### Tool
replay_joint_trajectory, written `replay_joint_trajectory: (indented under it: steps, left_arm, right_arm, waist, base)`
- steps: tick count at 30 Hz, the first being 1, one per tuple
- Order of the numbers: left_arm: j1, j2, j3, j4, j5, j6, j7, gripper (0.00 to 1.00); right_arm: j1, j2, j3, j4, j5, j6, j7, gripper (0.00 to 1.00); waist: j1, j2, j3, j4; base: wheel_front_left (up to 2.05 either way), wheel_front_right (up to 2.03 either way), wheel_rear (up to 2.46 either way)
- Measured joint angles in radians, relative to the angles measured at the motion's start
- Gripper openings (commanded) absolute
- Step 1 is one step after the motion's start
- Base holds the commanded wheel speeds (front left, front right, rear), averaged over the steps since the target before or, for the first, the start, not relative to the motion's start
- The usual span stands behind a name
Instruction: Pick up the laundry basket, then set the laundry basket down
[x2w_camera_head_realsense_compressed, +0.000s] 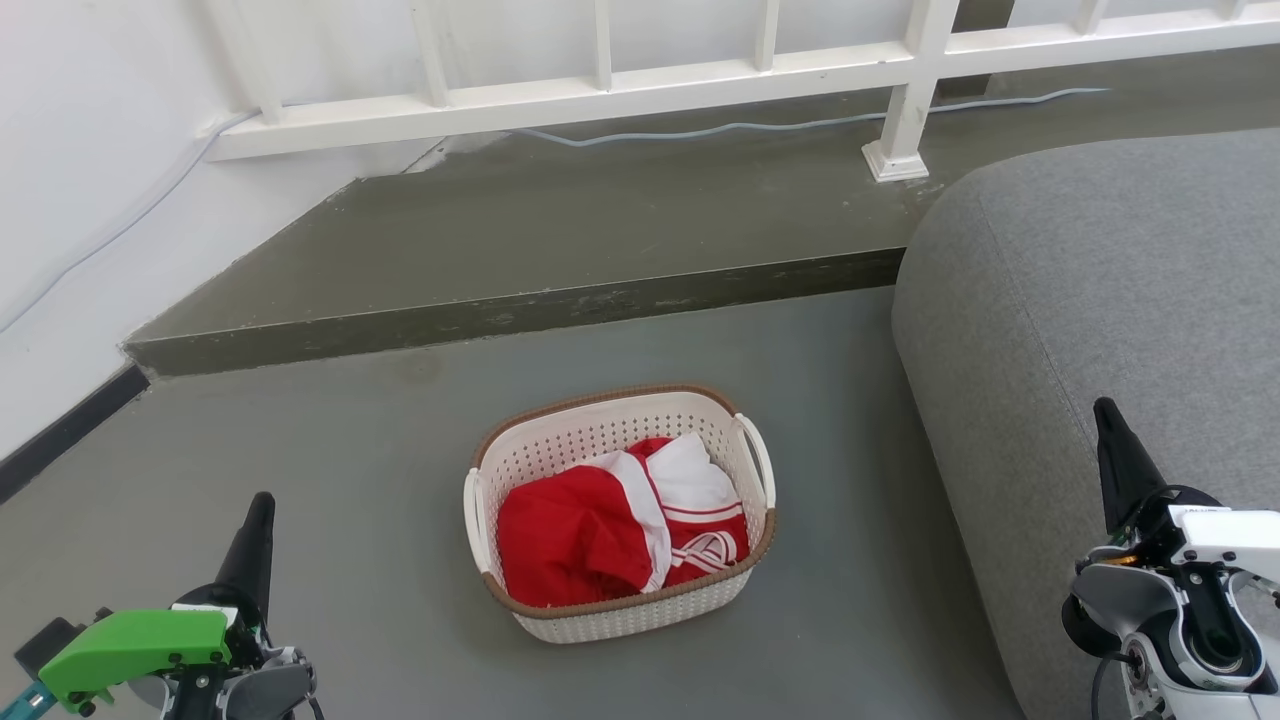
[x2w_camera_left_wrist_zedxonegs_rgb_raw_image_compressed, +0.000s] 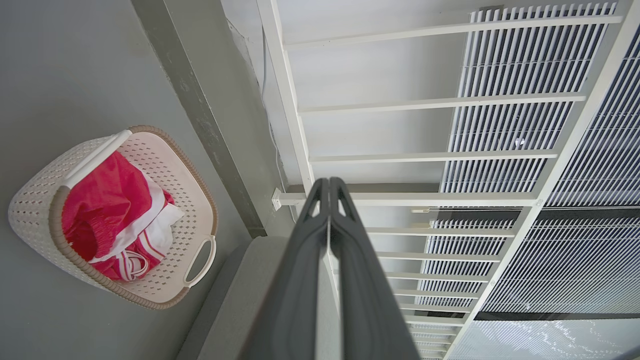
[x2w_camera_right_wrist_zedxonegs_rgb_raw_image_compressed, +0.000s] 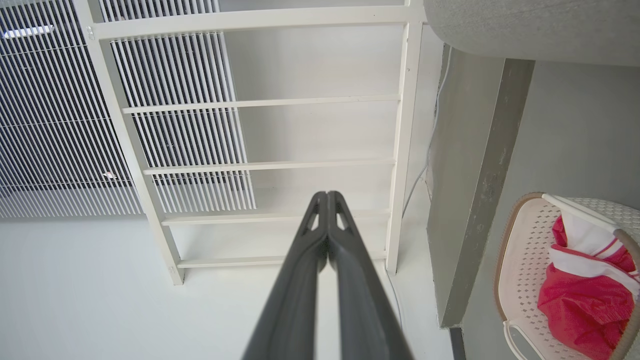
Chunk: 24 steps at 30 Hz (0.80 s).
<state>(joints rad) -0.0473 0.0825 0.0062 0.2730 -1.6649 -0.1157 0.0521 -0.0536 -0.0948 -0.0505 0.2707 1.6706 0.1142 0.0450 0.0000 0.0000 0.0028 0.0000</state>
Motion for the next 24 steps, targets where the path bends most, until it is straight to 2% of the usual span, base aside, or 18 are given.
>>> replay_joint_trajectory:
  steps: [24]
  left_arm:
    - [-0.004, 0.000, 0.002, 0.004, 0.000, -0.003, 0.001, 0.00]
  right_arm:
    - [-0.001, 0.001, -0.002, 0.005, 0.000, 0.000, 0.000, 0.00]
  waist:
    - [0.0000, 0.0000, 0.000, 0.000]
  base:
    - [0.00, 0.00, 0.00]
